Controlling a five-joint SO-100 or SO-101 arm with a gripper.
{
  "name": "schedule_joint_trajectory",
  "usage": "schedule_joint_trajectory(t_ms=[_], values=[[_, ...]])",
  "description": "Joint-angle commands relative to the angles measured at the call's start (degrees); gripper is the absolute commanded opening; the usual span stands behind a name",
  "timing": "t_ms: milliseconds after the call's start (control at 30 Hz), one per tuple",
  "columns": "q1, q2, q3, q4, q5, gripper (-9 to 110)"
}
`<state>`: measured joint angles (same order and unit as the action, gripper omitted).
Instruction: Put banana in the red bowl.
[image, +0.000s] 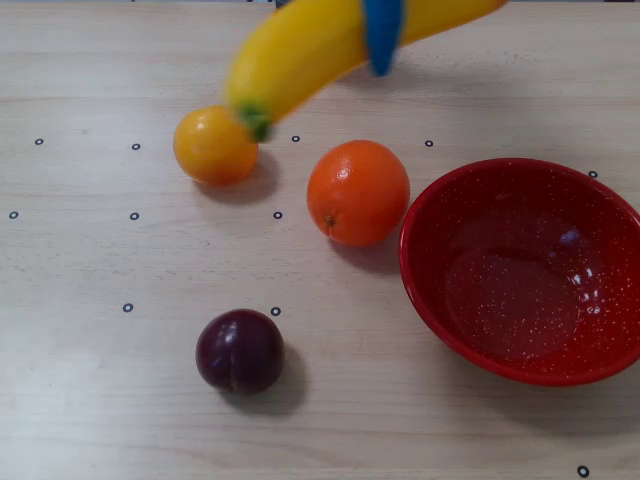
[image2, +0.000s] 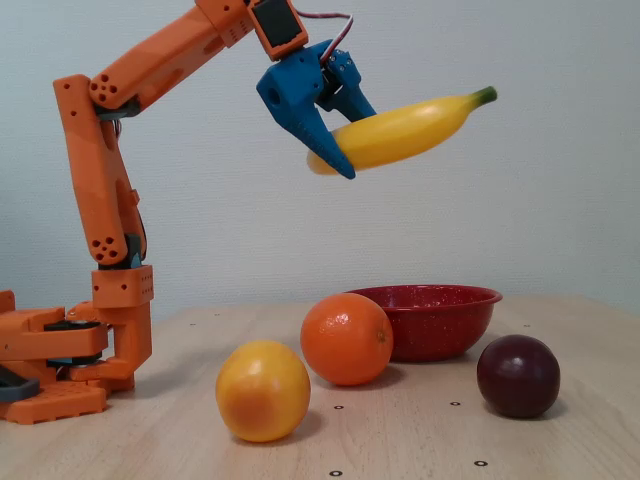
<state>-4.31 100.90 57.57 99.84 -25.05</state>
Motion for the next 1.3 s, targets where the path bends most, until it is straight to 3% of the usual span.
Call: schedule_joint_trajectory(t_ms=[0, 433, 1267], values=[[-2.8, 0.9, -6.6, 0.1, 1.5, 0], [-16.1, -7.0, -6.7, 1.5, 2.3, 0], [-23.3, -27.4, -14.2, -2.3, 1.6, 0]])
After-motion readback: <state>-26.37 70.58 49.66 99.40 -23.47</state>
